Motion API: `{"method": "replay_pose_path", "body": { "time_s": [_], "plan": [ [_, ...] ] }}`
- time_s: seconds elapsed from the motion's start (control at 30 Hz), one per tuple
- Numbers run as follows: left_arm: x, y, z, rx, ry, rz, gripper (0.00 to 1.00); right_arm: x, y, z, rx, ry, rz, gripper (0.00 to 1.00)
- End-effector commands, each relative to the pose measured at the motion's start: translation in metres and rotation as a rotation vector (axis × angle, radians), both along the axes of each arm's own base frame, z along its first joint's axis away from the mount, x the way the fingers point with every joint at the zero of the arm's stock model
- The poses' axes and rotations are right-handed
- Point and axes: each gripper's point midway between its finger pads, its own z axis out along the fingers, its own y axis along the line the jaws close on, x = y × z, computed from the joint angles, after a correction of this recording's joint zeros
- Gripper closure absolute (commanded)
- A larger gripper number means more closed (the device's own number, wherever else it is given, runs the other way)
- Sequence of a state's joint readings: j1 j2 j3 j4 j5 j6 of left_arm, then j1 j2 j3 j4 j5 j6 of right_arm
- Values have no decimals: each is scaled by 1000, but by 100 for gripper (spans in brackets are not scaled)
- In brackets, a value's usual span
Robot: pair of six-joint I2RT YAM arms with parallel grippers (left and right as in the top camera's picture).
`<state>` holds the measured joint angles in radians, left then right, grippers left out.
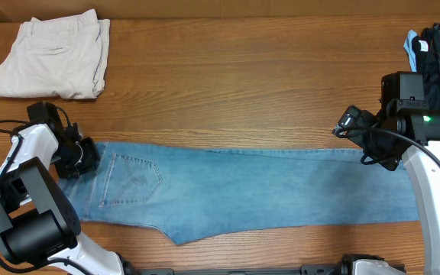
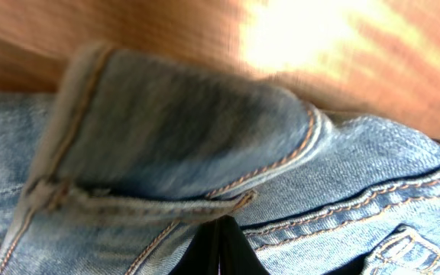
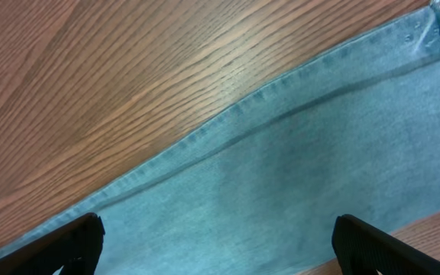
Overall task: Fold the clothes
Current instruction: 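Pull the jeans taut between both grippers, left toward left edge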
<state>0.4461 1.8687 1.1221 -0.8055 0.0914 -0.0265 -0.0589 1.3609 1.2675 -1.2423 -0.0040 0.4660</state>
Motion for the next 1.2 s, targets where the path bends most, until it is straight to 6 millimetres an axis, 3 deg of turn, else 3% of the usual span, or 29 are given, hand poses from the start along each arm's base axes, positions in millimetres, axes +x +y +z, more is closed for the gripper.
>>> {"method": "replay_pose_path", "body": {
  "time_s": [0.0, 0.13, 0.3, 0.47, 0.6, 0.77, 0.9, 0.93, 0.97, 1.03, 1.07, 1.17],
  "plan": [
    [8, 19, -36, 15, 3, 97, 96, 0, 1, -1, 8, 0, 5, 0],
    [13, 36, -53, 32, -21, 133, 96, 0, 1, -1, 8, 0, 5, 0],
    [11, 68, -67, 48, -57, 300, 96, 0, 1, -1, 9, 1, 5, 0],
    [4, 102, -64, 74, -99, 395, 96, -4, 2, -5, 15, 16, 7, 0],
    [-10, 129, -62, 85, -116, 508, 96, -10, 2, -22, 18, 49, 6, 0],
    [-28, 150, -62, 85, -121, 606, 96, -14, 3, -43, 20, 70, 0, 0],
    [-29, 159, -57, 60, -151, 634, 93, -11, 3, -47, 21, 61, -2, 0],
    [-25, 159, -54, 38, -165, 632, 82, -11, 2, -47, 22, 61, -5, 0],
    [-21, 158, -51, 19, -178, 629, 57, -11, 3, -47, 22, 62, -5, 0],
    [-8, 156, -42, -31, -220, 619, 23, -14, 2, -47, 21, 72, -5, 0],
    [-4, 156, -39, -47, -235, 615, 0, -14, 2, -48, 18, 75, -5, 0],
    [14, 154, -24, -111, -291, 599, 0, -10, -1, -48, 2, 66, -9, 0]
  ]
}}
